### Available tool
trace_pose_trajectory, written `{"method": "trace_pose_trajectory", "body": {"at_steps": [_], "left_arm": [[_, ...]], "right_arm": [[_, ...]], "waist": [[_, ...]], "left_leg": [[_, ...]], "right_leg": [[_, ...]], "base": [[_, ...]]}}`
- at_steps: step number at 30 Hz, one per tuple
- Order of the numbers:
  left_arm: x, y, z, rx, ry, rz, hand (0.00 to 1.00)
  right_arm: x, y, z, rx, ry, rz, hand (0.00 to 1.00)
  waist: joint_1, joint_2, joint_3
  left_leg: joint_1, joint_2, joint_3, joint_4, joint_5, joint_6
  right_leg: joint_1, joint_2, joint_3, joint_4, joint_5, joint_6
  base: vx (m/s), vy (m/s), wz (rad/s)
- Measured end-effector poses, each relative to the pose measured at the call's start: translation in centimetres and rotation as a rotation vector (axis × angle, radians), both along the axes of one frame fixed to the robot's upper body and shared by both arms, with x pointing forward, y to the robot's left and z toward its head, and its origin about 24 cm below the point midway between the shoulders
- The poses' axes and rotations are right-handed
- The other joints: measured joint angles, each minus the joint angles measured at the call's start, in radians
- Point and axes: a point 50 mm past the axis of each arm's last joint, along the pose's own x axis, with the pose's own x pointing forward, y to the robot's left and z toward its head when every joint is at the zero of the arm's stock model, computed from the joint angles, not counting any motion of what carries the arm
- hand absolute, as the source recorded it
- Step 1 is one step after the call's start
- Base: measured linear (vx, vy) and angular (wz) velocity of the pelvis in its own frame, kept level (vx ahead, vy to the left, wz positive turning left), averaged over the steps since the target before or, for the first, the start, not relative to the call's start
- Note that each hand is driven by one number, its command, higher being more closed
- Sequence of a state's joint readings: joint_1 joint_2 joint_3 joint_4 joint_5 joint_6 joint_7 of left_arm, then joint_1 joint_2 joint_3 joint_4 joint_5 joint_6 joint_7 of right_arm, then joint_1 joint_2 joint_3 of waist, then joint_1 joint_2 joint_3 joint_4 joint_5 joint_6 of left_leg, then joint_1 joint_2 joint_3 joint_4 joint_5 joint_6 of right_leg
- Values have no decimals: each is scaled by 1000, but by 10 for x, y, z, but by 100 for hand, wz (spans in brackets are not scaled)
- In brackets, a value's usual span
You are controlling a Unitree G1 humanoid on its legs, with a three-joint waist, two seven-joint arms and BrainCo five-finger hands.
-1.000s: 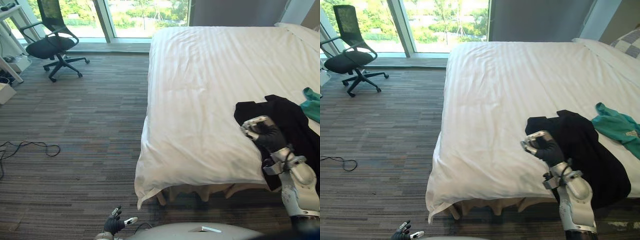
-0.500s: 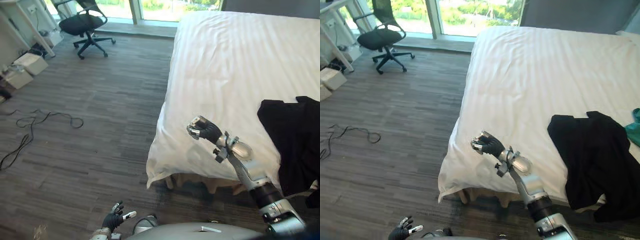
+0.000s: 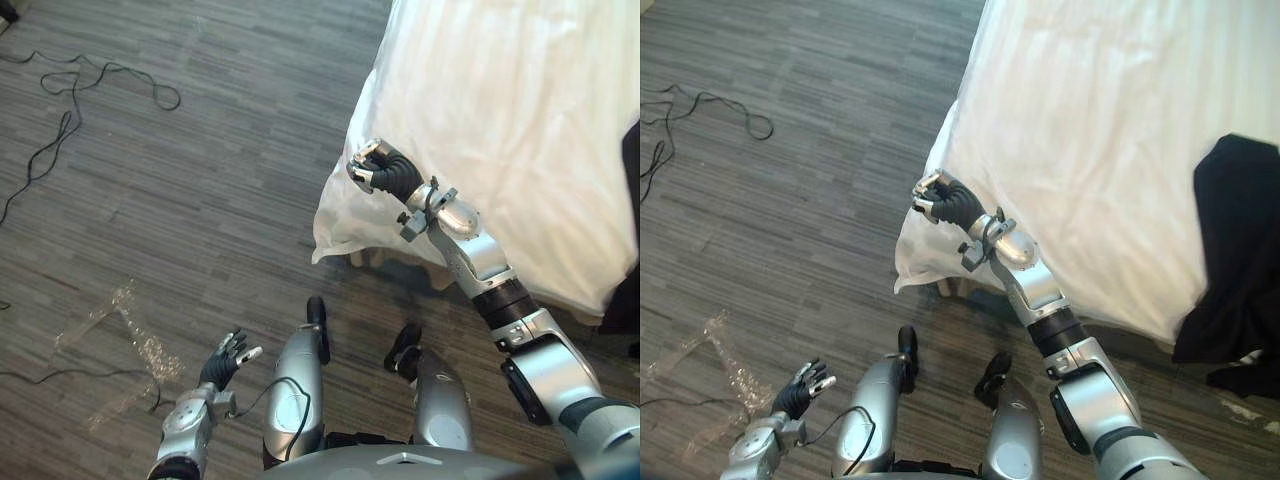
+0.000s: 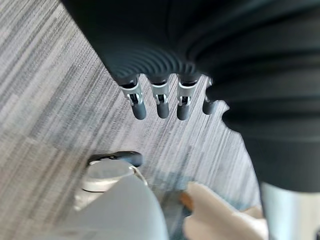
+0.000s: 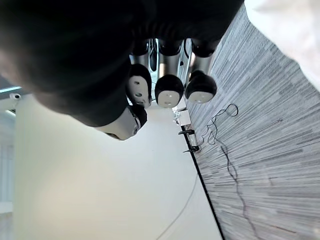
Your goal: Tidy the bed and pick cloth on bed and put in laundry
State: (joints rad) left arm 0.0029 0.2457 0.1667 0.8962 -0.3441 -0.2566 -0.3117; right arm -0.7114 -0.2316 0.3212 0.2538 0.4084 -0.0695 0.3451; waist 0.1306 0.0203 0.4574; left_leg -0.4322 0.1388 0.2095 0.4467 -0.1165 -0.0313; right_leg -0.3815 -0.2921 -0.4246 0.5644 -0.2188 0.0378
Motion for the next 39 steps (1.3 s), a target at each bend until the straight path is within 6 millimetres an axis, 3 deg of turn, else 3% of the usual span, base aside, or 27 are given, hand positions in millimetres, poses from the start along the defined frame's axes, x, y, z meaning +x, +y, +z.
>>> {"method": "trace_pose_trajectory", "body": {"at_steps": [5,12,16,26,31,34,37,39], "left_arm": [[22,-8,15,-72,-119,7,0],[67,-58,28,-257,-166,90,0],[81,-70,35,-299,-182,147,0],[116,-95,59,-412,-219,244,0],[129,-114,67,-461,-204,283,0],[138,-124,77,-492,-208,312,0],[145,-125,83,-505,-199,349,0],[145,-124,82,-510,-195,361,0]], "right_arm": [[-12,12,20,47,-51,20,100],[-11,44,45,102,-32,7,100],[-2,56,56,97,-29,-37,100],[23,48,80,148,-15,-188,100],[34,59,53,167,159,-172,100],[39,63,25,155,285,-189,100],[41,49,-44,134,527,-282,100],[39,38,-69,137,607,-327,100]], "waist": [[-2,6,19],[-5,12,25],[-1,10,40],[8,15,44],[-5,23,48],[-7,31,52],[-17,30,55],[-28,28,56]], "left_leg": [[-79,23,-4,63,-12,-8],[-192,47,-26,49,34,-23],[-230,49,-33,51,45,-24],[-388,69,-53,135,28,-17],[-444,81,-52,202,4,-10],[-493,88,-46,219,-1,-9],[-517,88,-30,217,6,-1],[-517,88,-26,216,6,-1]], "right_leg": [[-86,-19,4,89,-44,-11],[-195,-4,-19,102,-40,-29],[-228,-2,-29,101,-35,-38],[-353,1,-35,136,-32,-46],[-405,-7,-18,190,-40,-59],[-460,-7,-6,205,-39,-57],[-489,-10,1,202,-25,-58],[-489,-10,4,199,-21,-58]], "base": [[-111,-74,0],[-48,-76,5],[36,-38,8],[9,12,2],[-45,16,-6],[-78,-3,-11],[-11,-2,-1],[16,-10,-1]]}}
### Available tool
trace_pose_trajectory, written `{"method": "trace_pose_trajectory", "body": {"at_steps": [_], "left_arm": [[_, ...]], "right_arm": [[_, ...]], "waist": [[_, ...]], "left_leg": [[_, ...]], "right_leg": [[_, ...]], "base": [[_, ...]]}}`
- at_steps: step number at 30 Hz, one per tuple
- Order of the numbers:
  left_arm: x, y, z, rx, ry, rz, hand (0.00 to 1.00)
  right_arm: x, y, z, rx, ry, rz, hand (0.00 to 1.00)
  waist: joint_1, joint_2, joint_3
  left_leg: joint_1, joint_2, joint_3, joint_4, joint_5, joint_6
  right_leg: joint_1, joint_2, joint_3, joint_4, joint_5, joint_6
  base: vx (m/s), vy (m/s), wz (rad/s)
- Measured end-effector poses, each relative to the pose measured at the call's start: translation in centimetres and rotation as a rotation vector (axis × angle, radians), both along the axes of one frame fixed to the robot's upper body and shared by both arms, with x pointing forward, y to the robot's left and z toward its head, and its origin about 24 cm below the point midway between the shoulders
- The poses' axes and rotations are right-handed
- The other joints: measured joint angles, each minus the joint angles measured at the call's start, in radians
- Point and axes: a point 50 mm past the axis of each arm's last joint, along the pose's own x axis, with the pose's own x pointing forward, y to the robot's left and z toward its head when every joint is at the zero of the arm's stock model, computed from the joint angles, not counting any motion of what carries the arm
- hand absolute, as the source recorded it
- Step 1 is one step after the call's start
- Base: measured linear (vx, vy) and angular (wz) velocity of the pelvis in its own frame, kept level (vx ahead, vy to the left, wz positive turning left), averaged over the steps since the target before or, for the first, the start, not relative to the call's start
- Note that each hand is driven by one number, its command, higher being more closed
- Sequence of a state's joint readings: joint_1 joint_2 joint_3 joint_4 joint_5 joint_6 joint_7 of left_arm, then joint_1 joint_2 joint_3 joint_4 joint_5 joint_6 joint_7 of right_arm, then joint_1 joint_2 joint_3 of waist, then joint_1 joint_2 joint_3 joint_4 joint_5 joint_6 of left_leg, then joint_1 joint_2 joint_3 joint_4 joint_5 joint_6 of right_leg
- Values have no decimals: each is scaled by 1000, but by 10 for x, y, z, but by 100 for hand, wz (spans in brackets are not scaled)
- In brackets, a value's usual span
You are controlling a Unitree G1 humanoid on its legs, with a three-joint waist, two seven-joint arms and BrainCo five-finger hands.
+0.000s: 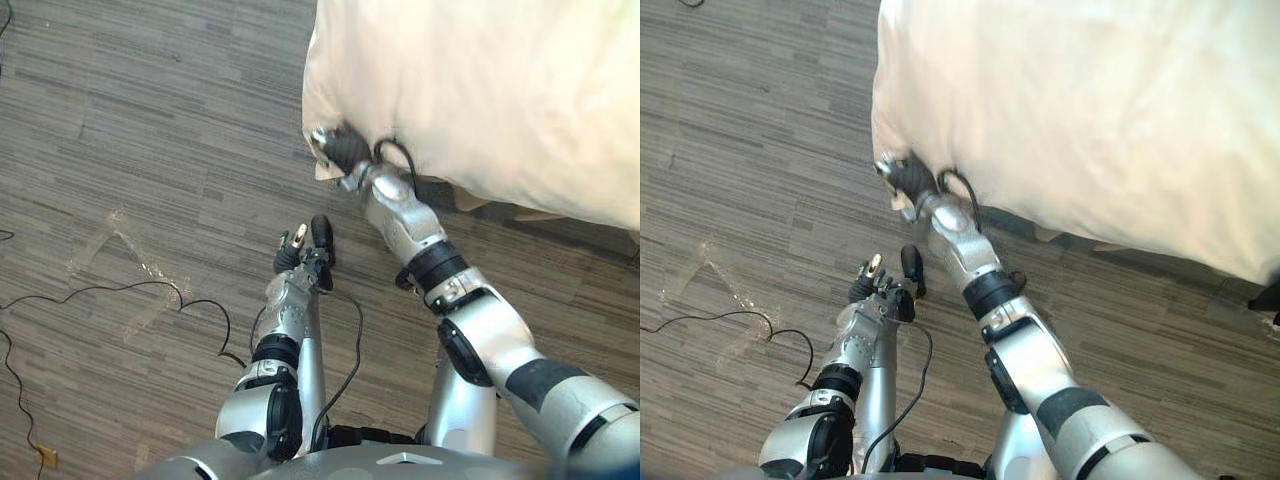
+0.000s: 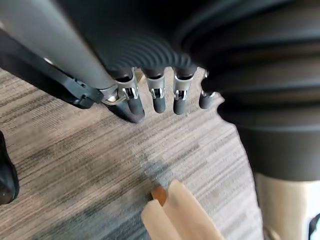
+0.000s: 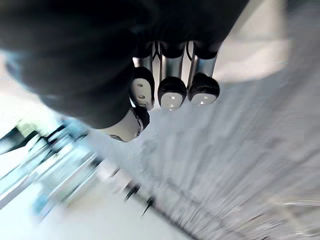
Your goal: Tidy the bed and pick cloth on bed and put in laundry
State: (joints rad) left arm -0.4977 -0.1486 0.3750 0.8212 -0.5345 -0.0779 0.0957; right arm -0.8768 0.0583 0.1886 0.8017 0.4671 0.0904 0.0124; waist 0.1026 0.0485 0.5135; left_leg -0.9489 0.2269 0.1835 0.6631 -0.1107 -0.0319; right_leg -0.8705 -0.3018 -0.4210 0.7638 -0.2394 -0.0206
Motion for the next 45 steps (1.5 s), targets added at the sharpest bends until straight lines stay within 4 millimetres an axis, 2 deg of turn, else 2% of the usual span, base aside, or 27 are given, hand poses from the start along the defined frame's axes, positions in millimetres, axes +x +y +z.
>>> {"method": "trace_pose_trajectory", "body": {"at_steps": [1,4,8,10,13,16,18,19,21,22,26,29,31,35,38,41,43,44,45], "left_arm": [[0,2,-1,-13,11,17,0],[-2,2,-5,-41,54,44,0],[-5,1,-11,-44,95,49,0],[-8,-1,-14,-47,115,51,0],[-14,1,-20,-42,142,57,0],[-26,7,-33,-8,198,48,0],[-40,12,-45,14,248,48,0],[-51,17,-53,42,277,34,0],[-60,22,-58,75,298,21,0],[-68,27,-64,102,323,7,0],[-90,37,-76,200,393,-86,0],[-112,43,-89,252,461,-187,0],[-132,48,-100,260,519,-242,0],[-155,49,-113,266,595,-314,0],[-171,49,-121,289,646,-379,0],[-179,49,-125,297,663,-434,0],[-178,49,-125,303,659,-453,0],[-174,48,-124,311,649,-470,0],[-163,47,-121,326,620,-480,0]], "right_arm": [[-3,-8,-18,4,53,-27,100],[-13,-19,-48,10,116,-55,100],[-26,-28,-73,29,139,-89,100],[-37,-43,-92,54,160,-132,100],[-49,-57,-109,120,188,-181,100],[-69,-77,-133,232,243,-281,100],[-89,-100,-153,289,272,-359,100],[-107,-116,-163,334,260,-393,100],[-119,-129,-168,357,229,-413,100],[-129,-137,-170,363,198,-412,100],[-156,-146,-163,464,70,-338,100],[-169,-139,-149,555,-35,-219,100],[-171,-133,-145,639,-40,-133,100],[-175,-124,-149,768,16,-39,100],[-173,-112,-142,815,42,56,100],[-159,-92,-129,826,53,166,100],[-139,-78,-111,812,18,238,100],[-122,-70,-94,800,-18,272,100],[-100,-61,-65,786,-90,312,100]], "waist": [[-10,0,0],[-32,-6,3],[-58,-6,3],[-66,-7,3],[-83,-11,1],[-88,-17,0],[-92,-29,-5],[-99,-36,-9],[-112,-49,-16],[-114,-69,-27],[-115,-111,-55],[-117,-118,-84],[-119,-107,-118],[-118,-72,-160],[-118,-46,-186],[-117,-29,-198],[-113,-23,-194],[-111,-21,-192],[-108,-19,-173]], "left_leg": [[1,0,3,-1,-1,1],[31,-1,30,-23,0,1],[80,0,55,-47,0,1],[127,3,58,-60,-1,0],[181,2,64,-75,-2,0],[270,11,89,-95,-10,-1],[347,18,121,-108,-22,-2],[406,19,138,-121,-30,-3],[447,19,151,-140,-39,-7],[485,21,169,-159,-38,-8],[635,13,214,-242,-27,-24],[739,-13,229,-332,0,-29],[810,-41,230,-405,33,-26],[911,-73,221,-461,44,-25],[976,-95,218,-504,48,-22],[1003,-116,220,-546,67,-16],[981,-123,220,-570,82,-13],[952,-128,224,-579,85,-17],[909,-133,225,-585,95,-14]], "right_leg": [[0,0,3,-3,3,0],[1,3,29,-14,17,-8],[29,11,51,-33,26,-4],[78,21,50,-55,31,-1],[130,25,52,-78,37,3],[207,47,70,-115,54,8],[265,58,96,-140,61,14],[313,63,107,-162,65,22],[351,72,113,-187,69,29],[376,80,122,-208,73,36],[501,89,135,-270,79,50],[587,90,134,-329,82,71],[655,90,130,-381,101,80],[764,88,115,-432,114,92],[828,79,103,-461,118,99],[839,69,102,-469,122,107],[801,54,102,-457,120,112],[761,47,104,-445,118,117],[707,39,106,-430,117,118]], "base": [[36,-22,-3],[42,-36,-15],[34,-57,-16],[25,-56,-8],[9,-35,-8],[4,-21,-30],[-1,9,-45],[-4,22,-34],[5,23,-28],[20,14,-33],[53,6,-19],[112,6,1],[125,32,8],[130,37,8],[91,50,9],[8,24,0],[-100,-1,0],[-172,-13,4],[-148,-11,10]]}}
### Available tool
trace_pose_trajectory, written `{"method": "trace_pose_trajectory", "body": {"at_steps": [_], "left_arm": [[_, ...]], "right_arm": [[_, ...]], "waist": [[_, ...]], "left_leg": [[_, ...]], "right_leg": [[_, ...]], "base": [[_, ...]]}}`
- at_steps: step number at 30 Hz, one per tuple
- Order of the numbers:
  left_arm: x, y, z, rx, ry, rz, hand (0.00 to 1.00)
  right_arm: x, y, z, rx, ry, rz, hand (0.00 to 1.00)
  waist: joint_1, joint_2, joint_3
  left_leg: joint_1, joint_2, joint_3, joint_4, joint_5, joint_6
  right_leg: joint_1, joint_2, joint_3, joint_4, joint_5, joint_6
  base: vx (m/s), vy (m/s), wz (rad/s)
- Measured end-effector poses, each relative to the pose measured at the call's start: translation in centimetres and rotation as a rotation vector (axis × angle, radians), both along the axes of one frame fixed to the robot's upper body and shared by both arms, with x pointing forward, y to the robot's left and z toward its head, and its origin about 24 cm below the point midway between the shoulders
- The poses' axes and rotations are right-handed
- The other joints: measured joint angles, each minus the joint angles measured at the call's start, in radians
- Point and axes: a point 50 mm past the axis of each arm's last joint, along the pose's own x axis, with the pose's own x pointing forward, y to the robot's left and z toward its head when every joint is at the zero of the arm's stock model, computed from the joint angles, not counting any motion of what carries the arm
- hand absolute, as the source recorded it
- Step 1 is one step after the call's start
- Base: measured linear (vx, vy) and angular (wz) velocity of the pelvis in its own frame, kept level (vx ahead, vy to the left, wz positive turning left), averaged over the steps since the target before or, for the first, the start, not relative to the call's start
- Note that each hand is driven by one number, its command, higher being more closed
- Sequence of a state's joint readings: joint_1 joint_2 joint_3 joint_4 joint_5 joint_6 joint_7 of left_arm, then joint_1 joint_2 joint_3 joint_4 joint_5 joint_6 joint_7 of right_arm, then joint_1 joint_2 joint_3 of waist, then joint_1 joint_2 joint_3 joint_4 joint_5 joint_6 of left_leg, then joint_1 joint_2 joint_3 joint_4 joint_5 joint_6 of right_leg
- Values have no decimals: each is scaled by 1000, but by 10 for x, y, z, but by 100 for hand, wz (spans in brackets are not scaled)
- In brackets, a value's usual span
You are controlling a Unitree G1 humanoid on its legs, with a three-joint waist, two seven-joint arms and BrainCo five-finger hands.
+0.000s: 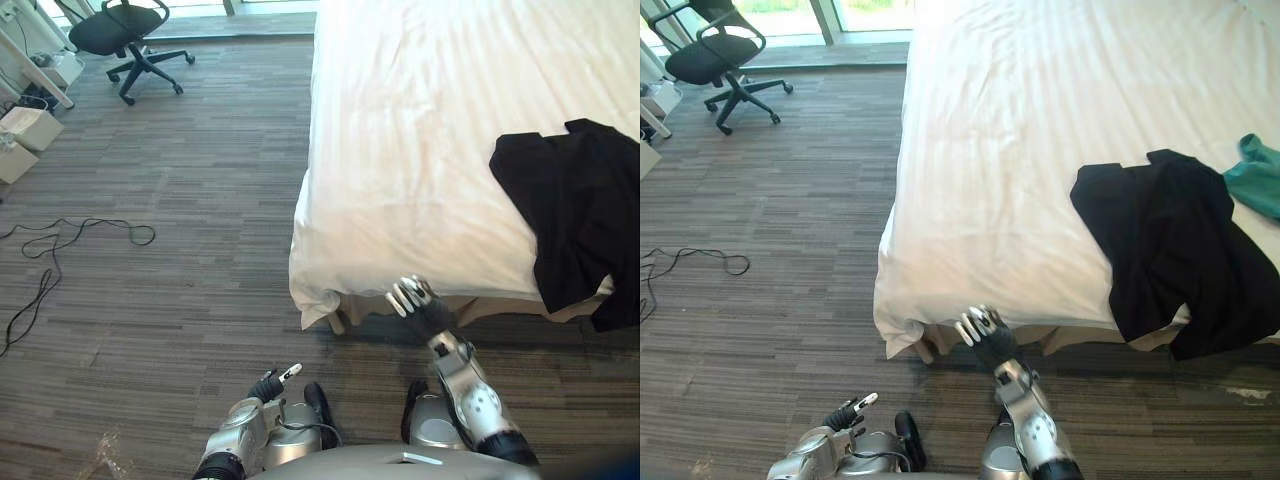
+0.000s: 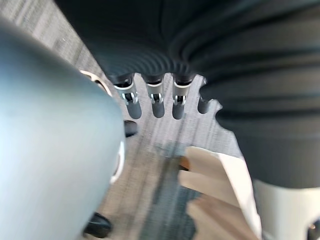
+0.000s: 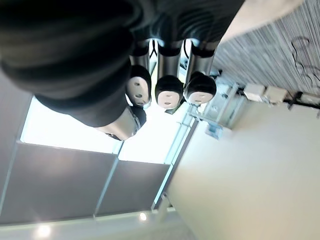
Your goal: Tidy the bed and pick cloth on bed and put in laundry
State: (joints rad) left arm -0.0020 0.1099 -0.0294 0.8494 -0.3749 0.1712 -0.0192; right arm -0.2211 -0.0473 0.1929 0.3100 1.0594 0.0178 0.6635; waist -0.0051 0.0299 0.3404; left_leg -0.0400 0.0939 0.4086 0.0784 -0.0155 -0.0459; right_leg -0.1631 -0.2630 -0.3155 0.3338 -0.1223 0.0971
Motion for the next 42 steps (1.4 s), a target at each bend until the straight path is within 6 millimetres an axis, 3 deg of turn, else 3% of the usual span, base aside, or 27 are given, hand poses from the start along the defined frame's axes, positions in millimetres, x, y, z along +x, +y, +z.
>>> {"method": "trace_pose_trajectory", "body": {"at_steps": [3,4,7,9,11,16,19,22,29,31,34,35,37,38,39,40,41,42], "left_arm": [[39,-10,17,-43,-136,15,0],[56,-15,26,-71,-197,34,0],[98,-19,56,-114,-361,85,0],[117,-21,72,-149,-452,127,0],[131,-26,86,-177,-519,151,0],[147,-47,101,-257,-558,237,0],[158,-55,112,-296,-562,309,0],[162,-56,116,-302,-559,352,0],[166,-59,119,-318,-521,402,0],[167,-55,121,-292,-516,393,0],[166,-42,119,-269,-482,413,0],[166,-40,118,-262,-466,410,0],[162,-32,114,-238,-448,410,0],[158,-27,112,-219,-448,410,0],[154,-24,108,-205,-442,408,0],[149,-17,105,-163,-435,401,0],[143,-10,99,-139,-420,401,0],[137,-3,95,-120,-412,409,0]], "right_arm": [[35,12,69,15,-168,-20,100],[48,15,99,20,-230,-46,100],[59,19,150,36,-333,-80,100],[55,23,176,42,-406,-83,100],[51,26,199,55,-473,-92,100],[50,27,229,63,-529,-177,100],[55,14,246,112,-536,-292,100],[58,11,254,139,-565,-338,100],[73,-28,245,226,-483,-494,100],[76,-42,234,277,-432,-522,100],[76,-72,200,335,-359,-596,100],[77,-85,180,344,-324,-633,100],[79,-110,121,341,-140,-734,100],[72,-125,76,342,13,-800,100],[60,-135,40,340,122,-849,100],[41,-145,6,331,209,-900,100],[22,-152,-19,312,270,-940,100],[10,-156,-32,287,295,-954,0]], "waist": [[17,1,58],[31,-1,66],[53,-5,136],[55,-3,163],[50,6,182],[52,9,197],[51,12,201],[49,13,204],[43,10,204],[32,4,202],[15,-22,202],[10,-23,202],[8,-29,202],[11,-29,202],[16,-29,202],[11,-29,201],[0,-32,200],[-2,-32,199]], "left_leg": [[-111,-5,-2,-5,30,0],[-198,-3,-2,-2,50,-1],[-320,21,-4,45,88,20],[-407,42,-14,113,76,33],[-505,66,-35,204,48,39],[-713,120,-83,453,-49,42],[-872,139,-117,579,-86,51],[-916,155,-126,631,-101,56],[-945,195,-112,728,-132,70],[-945,204,-107,740,-134,72],[-923,222,-84,739,-138,79],[-905,224,-74,728,-141,85],[-846,238,-29,690,-141,85],[-803,245,-1,652,-141,83],[-763,251,28,606,-138,79],[-716,255,62,577,-132,69],[-670,248,88,556,-129,65],[-620,251,112,530,-122,52]], "right_leg": [[-123,-11,1,29,11,-3],[-215,-14,0,46,21,-14],[-328,-13,-4,86,42,-46],[-391,-10,-10,112,41,-58],[-453,-11,-22,149,32,-72],[-610,-25,-24,330,-39,-106],[-750,-38,-15,442,-95,-91],[-791,-36,-4,483,-106,-87],[-819,-8,43,516,-90,-65],[-814,14,63,502,-76,-57],[-792,43,89,453,-35,-46],[-771,51,96,422,-14,-42],[-717,64,109,347,20,-38],[-676,78,113,284,33,-33],[-643,93,115,244,45,-44],[-621,103,141,305,29,-70],[-548,110,161,303,-4,-62],[-504,113,164,250,-12,-43]], "base": [[-156,-16,19],[-105,-40,25],[-40,-44,20],[-8,-64,14],[12,-46,19],[-37,-14,15],[-125,-20,16],[-98,-28,-6],[-100,8,-19],[-125,27,-20],[-162,54,-29],[-120,59,-29],[-93,62,-34],[-43,55,-46],[-21,54,-43],[23,-11,-16],[48,-64,-16],[51,-73,-39]]}}
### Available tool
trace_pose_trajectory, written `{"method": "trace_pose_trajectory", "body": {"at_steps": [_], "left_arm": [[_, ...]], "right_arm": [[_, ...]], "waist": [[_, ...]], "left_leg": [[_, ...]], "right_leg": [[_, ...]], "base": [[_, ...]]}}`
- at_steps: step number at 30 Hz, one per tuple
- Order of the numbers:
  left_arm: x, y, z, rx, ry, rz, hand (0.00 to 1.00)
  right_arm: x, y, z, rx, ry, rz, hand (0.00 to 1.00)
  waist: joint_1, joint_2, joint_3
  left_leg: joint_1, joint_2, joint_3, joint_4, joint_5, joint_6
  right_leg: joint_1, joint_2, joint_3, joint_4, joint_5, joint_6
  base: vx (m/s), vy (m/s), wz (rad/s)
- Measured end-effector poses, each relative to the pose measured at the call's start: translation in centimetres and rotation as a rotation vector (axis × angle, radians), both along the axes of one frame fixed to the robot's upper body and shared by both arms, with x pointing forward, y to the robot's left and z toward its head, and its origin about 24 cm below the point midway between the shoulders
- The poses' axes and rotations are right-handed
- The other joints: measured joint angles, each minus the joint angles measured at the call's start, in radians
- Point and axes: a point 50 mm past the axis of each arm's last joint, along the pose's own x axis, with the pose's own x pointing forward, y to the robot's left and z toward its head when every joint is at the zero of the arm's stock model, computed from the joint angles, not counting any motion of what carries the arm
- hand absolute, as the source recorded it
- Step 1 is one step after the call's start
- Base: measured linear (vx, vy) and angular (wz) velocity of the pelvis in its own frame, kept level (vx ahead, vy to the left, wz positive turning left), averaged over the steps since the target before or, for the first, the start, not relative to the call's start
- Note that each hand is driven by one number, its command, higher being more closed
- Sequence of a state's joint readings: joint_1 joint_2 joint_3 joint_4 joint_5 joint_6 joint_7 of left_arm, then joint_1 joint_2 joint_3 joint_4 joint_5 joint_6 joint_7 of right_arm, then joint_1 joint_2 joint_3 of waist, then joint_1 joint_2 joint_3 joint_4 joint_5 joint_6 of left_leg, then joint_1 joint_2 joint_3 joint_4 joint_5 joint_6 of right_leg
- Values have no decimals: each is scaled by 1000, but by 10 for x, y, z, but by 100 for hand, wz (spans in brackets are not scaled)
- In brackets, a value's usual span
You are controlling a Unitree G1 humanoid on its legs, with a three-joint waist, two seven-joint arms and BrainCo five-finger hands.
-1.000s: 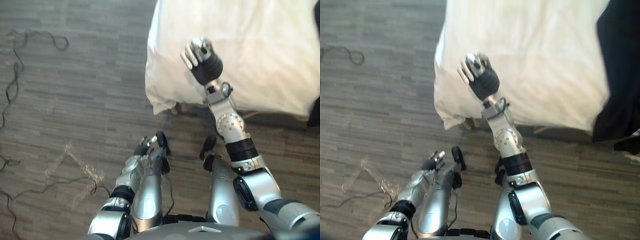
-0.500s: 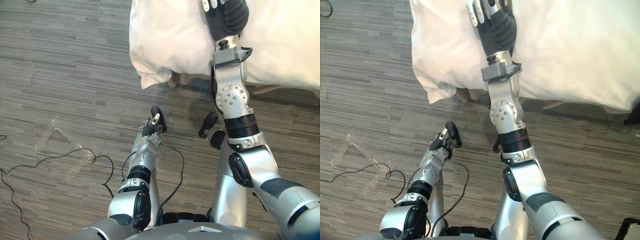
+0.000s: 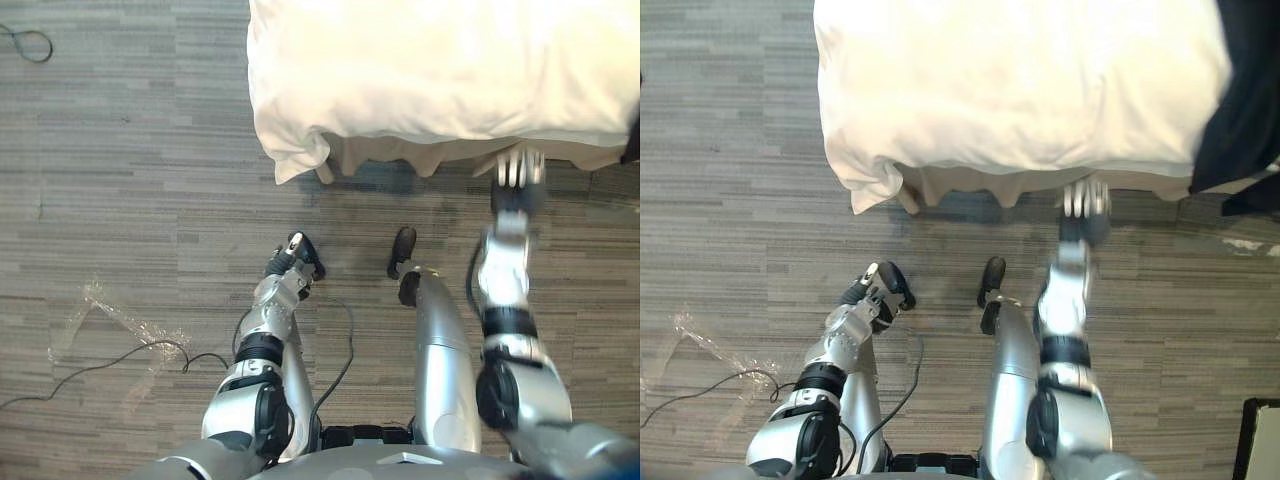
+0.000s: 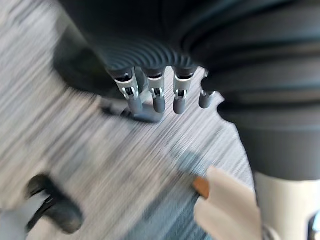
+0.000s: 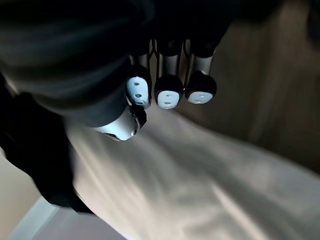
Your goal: Tidy the bed and pick cloth on bed and put in laundry
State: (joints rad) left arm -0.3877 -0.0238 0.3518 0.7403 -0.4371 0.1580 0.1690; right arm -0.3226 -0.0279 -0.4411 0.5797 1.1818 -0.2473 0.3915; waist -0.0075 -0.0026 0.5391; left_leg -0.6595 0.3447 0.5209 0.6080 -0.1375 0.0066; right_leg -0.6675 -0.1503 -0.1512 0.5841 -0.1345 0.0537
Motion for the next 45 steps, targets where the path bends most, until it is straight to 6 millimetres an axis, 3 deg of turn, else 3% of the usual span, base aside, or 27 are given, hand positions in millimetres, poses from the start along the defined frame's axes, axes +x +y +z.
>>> {"method": "trace_pose_trajectory", "body": {"at_steps": [2,5,6,8,11,13,17,20,23,26,27,28,29,31,36,40,41,42,43,44,45], "left_arm": [[-18,8,-16,15,57,3,0],[-43,8,-38,40,129,-31,0],[-50,10,-44,57,151,-44,0],[-74,7,-62,47,222,-59,0],[-105,4,-81,90,305,-127,0],[-126,3,-92,137,352,-192,0],[-153,6,-104,195,428,-267,0],[-165,10,-108,239,450,-295,0],[-170,18,-108,280,451,-297,0],[-181,24,-109,277,457,-248,0],[-183,23,-109,278,451,-240,0],[-188,18,-111,269,448,-242,0],[-190,13,-112,259,447,-249,0],[-187,1,-112,248,430,-302,0],[-181,9,-110,275,408,-335,0],[-181,8,-112,230,426,-337,0],[-182,8,-113,229,432,-339,0],[-182,7,-113,226,440,-341,0],[-183,5,-113,219,443,-344,0],[-184,4,-114,216,450,-346,0],[-186,5,-115,217,459,-348,0]], "right_arm": [[-19,-5,-15,-62,32,7,0],[-61,-6,-52,-120,178,14,0],[-79,-4,-68,-145,266,21,0],[-99,-1,-87,-227,424,53,0],[-141,7,-117,-327,696,77,0],[-167,10,-133,-376,854,92,0],[-200,15,-152,-417,1060,148,0],[-207,22,-157,-482,1126,231,0],[-202,31,-159,-546,1130,324,0],[-193,42,-159,-638,1100,443,0],[-193,42,-160,-663,1106,475,0],[-194,43,-161,-671,1117,499,0],[-195,41,-161,-674,1123,501,0],[-194,38,-160,-680,1122,495,0],[-199,45,-163,-637,1124,526,0],[-199,46,-162,-625,1105,529,0],[-198,46,-162,-626,1099,531,0],[-197,46,-161,-627,1094,530,0],[-196,45,-160,-630,1088,523,0],[-195,43,-159,-628,1082,508,0],[-195,43,-159,-624,1080,503,0]], "waist": [[-2,-1,-2],[-7,-25,-86],[-8,-42,-111],[-1,-37,-149],[-4,-53,-236],[-5,-44,-278],[-12,-18,-331],[-14,-4,-349],[-4,-25,-359],[23,-27,-366],[33,-19,-370],[40,7,-385],[43,25,-397],[29,41,-412],[21,9,-418],[12,10,-419],[12,11,-419],[12,16,-416],[10,26,-411],[7,31,-405],[2,22,-403]], "left_leg": [[109,-13,32,-73,11,0],[248,-50,109,-213,33,-36],[287,-53,123,-202,46,-26],[380,-41,126,-220,43,-13],[496,-100,167,-381,63,-43],[563,-136,177,-464,110,-41],[683,-189,177,-580,149,-51],[741,-206,181,-608,156,-52],[739,-196,104,-544,142,-46],[679,-141,-114,-323,36,-34],[667,-130,-197,-266,-22,-32],[684,-119,-247,-254,-77,-34],[708,-113,-260,-264,-111,-46],[744,-117,-233,-305,-169,-88],[783,-151,-145,-316,-174,-94],[817,-160,-81,-330,-171,-91],[821,-148,-44,-337,-171,-91],[832,-143,0,-343,-170,-90],[838,-137,21,-347,-168,-90],[859,-134,54,-353,-165,-95],[877,-145,70,-353,-168,-100]], "right_leg": [[96,8,4,-86,21,0],[205,-1,4,-135,11,-10],[251,-10,-5,-173,28,4],[339,7,-15,-214,30,7],[445,2,-28,-340,46,18],[499,-5,-29,-375,52,27],[601,-6,-31,-433,66,31],[656,1,-31,-464,75,41],[678,4,4,-491,80,39],[674,35,110,-488,87,33],[672,51,155,-488,93,30],[666,74,190,-488,97,34],[657,93,214,-488,100,40],[642,108,271,-496,119,65],[622,75,257,-503,179,67],[602,73,204,-507,231,49],[595,64,116,-503,230,26],[585,46,12,-485,177,-37],[572,32,-46,-454,153,-66],[549,10,-104,-384,134,-84],[541,1,-118,-349,139,-79]], "base": [[31,-3,-63],[101,-21,-8],[167,-67,14],[185,-38,-14],[185,33,1],[180,42,8],[159,45,3],[180,30,-8],[138,-10,-31],[81,8,-103],[21,110,-131],[-1,180,-138],[-30,179,-131],[-60,165,-94],[-67,120,-53],[-57,53,-55],[-85,-27,-80],[-73,-25,-82],[-29,-17,-84],[23,0,-74],[47,-8,-82]]}}
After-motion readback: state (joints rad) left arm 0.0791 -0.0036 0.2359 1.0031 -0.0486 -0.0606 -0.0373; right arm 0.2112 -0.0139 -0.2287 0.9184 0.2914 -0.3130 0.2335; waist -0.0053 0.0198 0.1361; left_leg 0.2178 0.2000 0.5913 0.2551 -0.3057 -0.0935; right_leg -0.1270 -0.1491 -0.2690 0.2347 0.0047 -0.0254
